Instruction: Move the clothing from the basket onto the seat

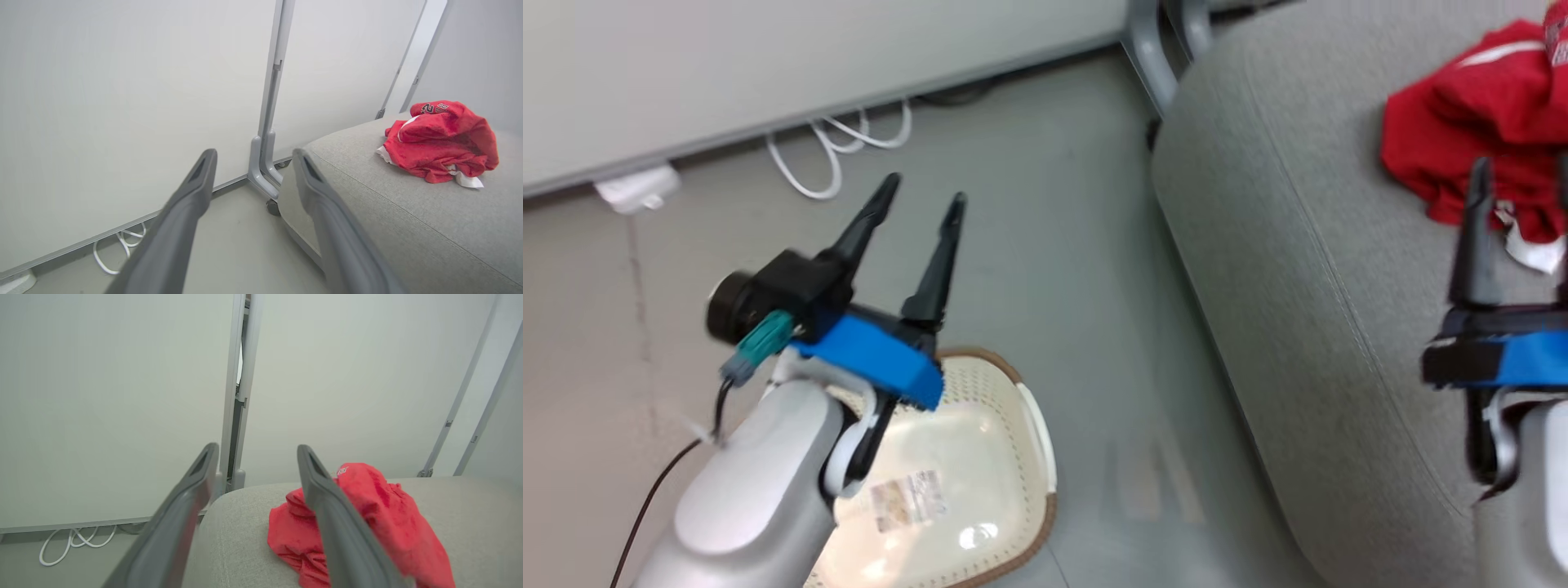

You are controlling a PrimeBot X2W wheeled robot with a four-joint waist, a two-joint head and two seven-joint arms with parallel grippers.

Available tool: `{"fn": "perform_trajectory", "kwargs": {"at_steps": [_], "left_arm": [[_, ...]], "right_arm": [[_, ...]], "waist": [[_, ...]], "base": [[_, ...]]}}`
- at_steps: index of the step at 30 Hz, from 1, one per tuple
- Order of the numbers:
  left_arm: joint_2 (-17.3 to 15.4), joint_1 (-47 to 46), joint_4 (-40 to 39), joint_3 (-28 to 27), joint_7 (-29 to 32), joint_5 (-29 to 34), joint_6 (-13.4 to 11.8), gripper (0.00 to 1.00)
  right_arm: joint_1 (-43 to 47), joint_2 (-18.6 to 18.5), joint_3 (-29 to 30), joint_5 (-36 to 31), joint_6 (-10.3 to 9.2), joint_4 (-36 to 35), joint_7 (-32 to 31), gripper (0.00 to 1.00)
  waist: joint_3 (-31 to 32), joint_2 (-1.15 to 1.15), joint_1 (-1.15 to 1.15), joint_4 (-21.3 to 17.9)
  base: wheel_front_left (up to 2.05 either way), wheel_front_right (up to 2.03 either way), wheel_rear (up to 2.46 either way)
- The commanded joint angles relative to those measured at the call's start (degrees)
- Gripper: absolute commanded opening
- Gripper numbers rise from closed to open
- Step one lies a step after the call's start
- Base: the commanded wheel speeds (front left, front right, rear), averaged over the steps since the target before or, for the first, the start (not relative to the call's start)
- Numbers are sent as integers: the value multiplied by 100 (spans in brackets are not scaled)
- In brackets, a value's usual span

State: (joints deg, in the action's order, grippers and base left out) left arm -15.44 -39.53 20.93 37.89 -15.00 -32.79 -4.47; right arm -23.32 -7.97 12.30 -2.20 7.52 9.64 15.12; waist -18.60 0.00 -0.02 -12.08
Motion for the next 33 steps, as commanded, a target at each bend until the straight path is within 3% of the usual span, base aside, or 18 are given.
{"fn": "perform_trajectory", "kwargs": {"at_steps": [1,7,15,23,33], "left_arm": [[-12,228,-52,-132,-23,65,-34,100],[172,1228,-536,-1366,-22,574,-37,100],[484,2616,-817,-2568,-22,1162,294,100],[886,3392,-900,-3215,-22,1684,793,100],[1169,3688,-710,-3487,-23,2004,1111,100]], "right_arm": [[134,39,-91,39,-6,-23,4,100],[608,123,-738,204,-6,13,4,100],[1408,278,-1085,460,-6,98,4,100],[2056,414,-941,609,-6,175,5,100],[2385,503,-846,658,-6,448,5,100]], "waist": [[501,0,2,453],[1131,0,2,884],[1752,0,2,1268],[1901,0,2,1456],[1949,0,2,1470]], "base": [[0,0,0],[0,0,0],[0,0,0],[0,0,0],[0,0,0]]}}
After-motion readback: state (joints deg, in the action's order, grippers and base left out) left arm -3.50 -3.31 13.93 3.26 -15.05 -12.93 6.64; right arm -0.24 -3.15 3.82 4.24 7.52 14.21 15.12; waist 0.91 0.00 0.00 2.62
